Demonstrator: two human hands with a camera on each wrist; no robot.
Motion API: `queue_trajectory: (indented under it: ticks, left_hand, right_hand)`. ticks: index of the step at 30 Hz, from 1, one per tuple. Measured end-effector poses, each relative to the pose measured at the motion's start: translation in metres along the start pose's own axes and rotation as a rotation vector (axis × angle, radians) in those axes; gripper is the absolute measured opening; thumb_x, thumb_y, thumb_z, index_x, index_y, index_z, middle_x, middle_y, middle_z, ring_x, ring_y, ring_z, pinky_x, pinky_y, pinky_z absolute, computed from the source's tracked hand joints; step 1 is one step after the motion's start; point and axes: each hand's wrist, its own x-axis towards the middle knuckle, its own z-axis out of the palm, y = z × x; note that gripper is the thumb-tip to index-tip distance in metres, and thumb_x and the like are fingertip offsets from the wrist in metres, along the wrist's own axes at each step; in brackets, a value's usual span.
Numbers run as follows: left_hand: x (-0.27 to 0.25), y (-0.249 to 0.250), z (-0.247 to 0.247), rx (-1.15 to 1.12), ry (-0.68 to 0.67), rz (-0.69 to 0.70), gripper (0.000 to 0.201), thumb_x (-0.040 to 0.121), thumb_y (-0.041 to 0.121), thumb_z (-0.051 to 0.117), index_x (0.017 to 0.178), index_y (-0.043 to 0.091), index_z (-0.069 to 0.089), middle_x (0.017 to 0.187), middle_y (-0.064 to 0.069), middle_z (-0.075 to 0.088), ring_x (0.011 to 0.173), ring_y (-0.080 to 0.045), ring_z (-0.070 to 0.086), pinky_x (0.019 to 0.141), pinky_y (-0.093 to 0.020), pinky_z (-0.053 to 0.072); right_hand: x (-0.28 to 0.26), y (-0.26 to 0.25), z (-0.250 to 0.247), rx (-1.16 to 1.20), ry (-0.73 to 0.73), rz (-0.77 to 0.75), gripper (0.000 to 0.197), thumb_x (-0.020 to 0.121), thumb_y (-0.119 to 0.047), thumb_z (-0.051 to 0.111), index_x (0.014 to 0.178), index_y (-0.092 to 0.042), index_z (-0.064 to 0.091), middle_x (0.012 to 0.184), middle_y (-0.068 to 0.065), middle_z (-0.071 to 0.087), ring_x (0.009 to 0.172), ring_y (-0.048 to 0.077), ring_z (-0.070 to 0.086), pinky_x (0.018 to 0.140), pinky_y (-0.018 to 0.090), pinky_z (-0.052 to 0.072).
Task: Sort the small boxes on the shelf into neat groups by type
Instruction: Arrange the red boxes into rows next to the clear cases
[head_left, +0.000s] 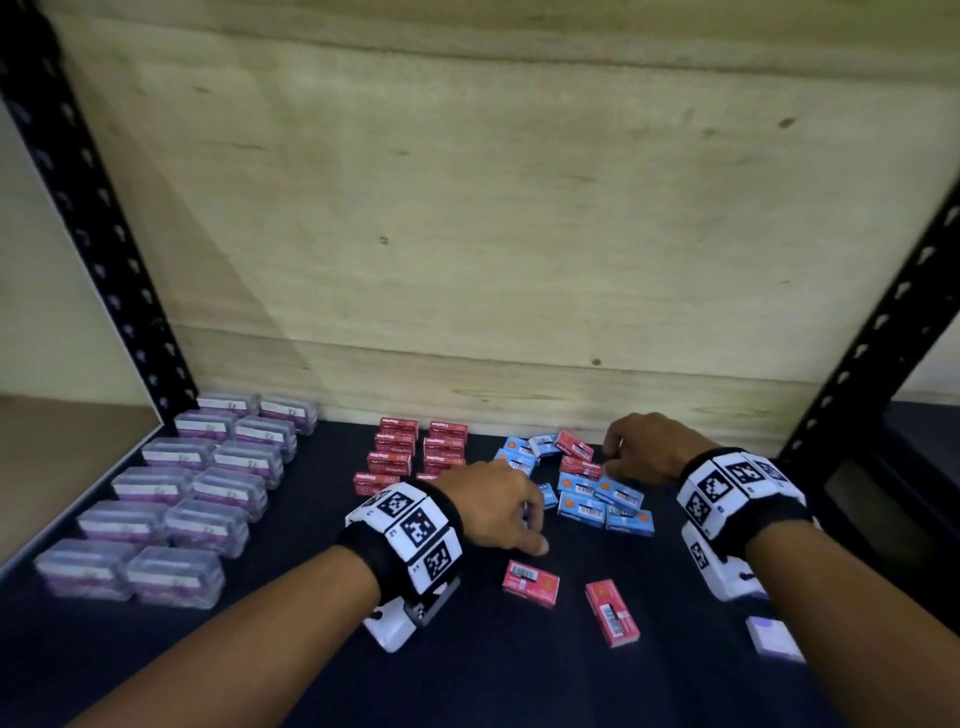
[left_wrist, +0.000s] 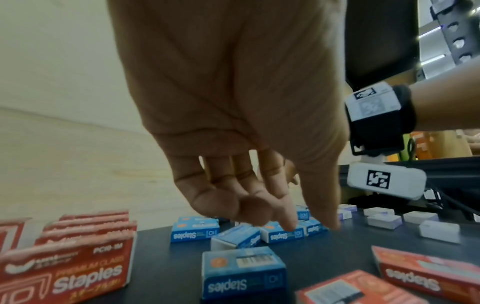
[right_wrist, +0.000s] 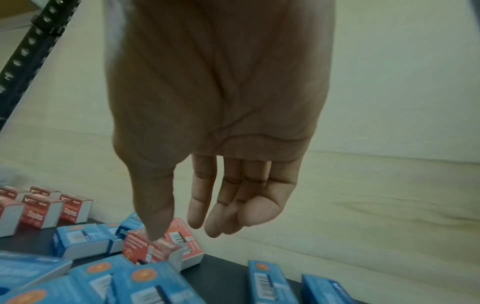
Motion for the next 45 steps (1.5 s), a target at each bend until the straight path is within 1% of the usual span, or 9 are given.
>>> queue_trajectory:
  ticks: [5,17,22,26,32,36,38,42,45]
  left_hand:
    - [-0.014,-0.002,0.006,-0.003,-0.134,0.110,0.041,0.080,0.049,0.073,0.113,0.024,0.070,0.088,0.008,0.065,0.074,-0.007,0.054,0.067,-0.026,0.046]
    - [-0.016,-0.009,0.020,0.117,-0.092,0.174,0.032,0.085,0.040,0.070,0.113,0.024,0.070,0.110,0.002,0.068,0.098,-0.018,0.061,0.081,-0.038,0.053]
    - [-0.031,-0.025,0.005,0.068,-0.138,0.091,0.032,0.093,0.039,0.061,0.118,0.022,0.070,0.112,0.003,0.069,0.098,-0.015,0.062,0.085,-0.033,0.052]
    - [-0.051,-0.048,0.001,0.041,-0.150,0.028,0.029,0.095,0.037,0.056,0.115,0.022,0.070,0.107,0.006,0.071,0.092,-0.011,0.063,0.088,-0.034,0.053]
    - [-0.079,-0.075,-0.001,0.100,-0.114,-0.103,0.028,0.097,0.036,0.050,0.113,0.022,0.069,0.109,0.005,0.069,0.094,-0.014,0.063,0.087,-0.033,0.052]
    - [-0.094,-0.088,-0.003,0.125,-0.088,-0.198,0.027,0.098,0.034,0.048,0.113,0.024,0.068,0.113,0.007,0.067,0.097,-0.015,0.063,0.086,-0.032,0.052]
    - [-0.100,-0.094,-0.005,0.130,-0.082,-0.235,0.027,0.098,0.035,0.048,0.113,0.025,0.068,0.114,0.006,0.067,0.097,-0.015,0.063,0.087,-0.035,0.053]
    - [-0.107,-0.097,-0.007,0.130,-0.050,-0.264,0.030,0.097,0.038,0.049,0.119,0.027,0.065,0.117,0.005,0.066,0.102,-0.016,0.063,0.090,-0.035,0.052]
    - [-0.106,-0.094,-0.007,0.087,-0.023,-0.243,0.036,0.093,0.046,0.054,0.126,0.031,0.060,0.117,0.009,0.067,0.103,-0.012,0.062,0.090,-0.031,0.051]
  right_hand:
    - [0.010,-0.021,0.010,-0.043,0.013,-0.008,0.022,0.084,-0.028,0.072,0.105,-0.022,0.069,0.106,0.000,0.069,0.095,0.022,0.065,0.084,0.036,0.054]
    - [0.009,-0.025,0.001,-0.044,0.041,-0.039,0.014,0.088,-0.026,0.066,0.101,-0.022,0.066,0.105,0.001,0.067,0.091,0.022,0.063,0.075,0.031,0.050]
    - [-0.005,-0.038,-0.013,0.052,0.000,-0.158,0.010,0.090,-0.030,0.065,0.095,-0.022,0.060,0.088,-0.007,0.064,0.077,0.011,0.061,0.062,0.025,0.044]
    - [-0.013,-0.057,-0.016,0.141,-0.063,-0.237,0.019,0.083,-0.030,0.074,0.091,-0.024,0.059,0.089,-0.008,0.066,0.078,0.012,0.063,0.070,0.030,0.050]
    - [-0.022,-0.092,-0.011,0.154,-0.102,-0.350,0.029,0.075,-0.026,0.083,0.091,-0.028,0.059,0.084,-0.016,0.056,0.067,-0.001,0.050,0.057,0.017,0.036]
    - [-0.023,-0.111,-0.006,0.095,-0.184,-0.388,0.050,0.072,-0.031,0.086,0.115,-0.031,0.060,0.106,-0.012,0.057,0.085,0.008,0.056,0.075,0.023,0.044]
    - [-0.024,-0.120,-0.003,0.023,-0.190,-0.411,0.047,0.072,-0.030,0.086,0.113,-0.028,0.063,0.107,-0.010,0.061,0.094,0.011,0.058,0.081,0.025,0.045]
    - [-0.026,-0.131,0.003,-0.012,-0.221,-0.434,0.038,0.072,-0.014,0.082,0.104,-0.028,0.067,0.093,-0.014,0.064,0.089,0.009,0.059,0.074,0.023,0.047]
    - [-0.027,-0.134,0.005,-0.007,-0.257,-0.449,0.038,0.075,-0.005,0.076,0.103,-0.030,0.068,0.078,-0.019,0.061,0.088,0.010,0.061,0.085,0.029,0.052]
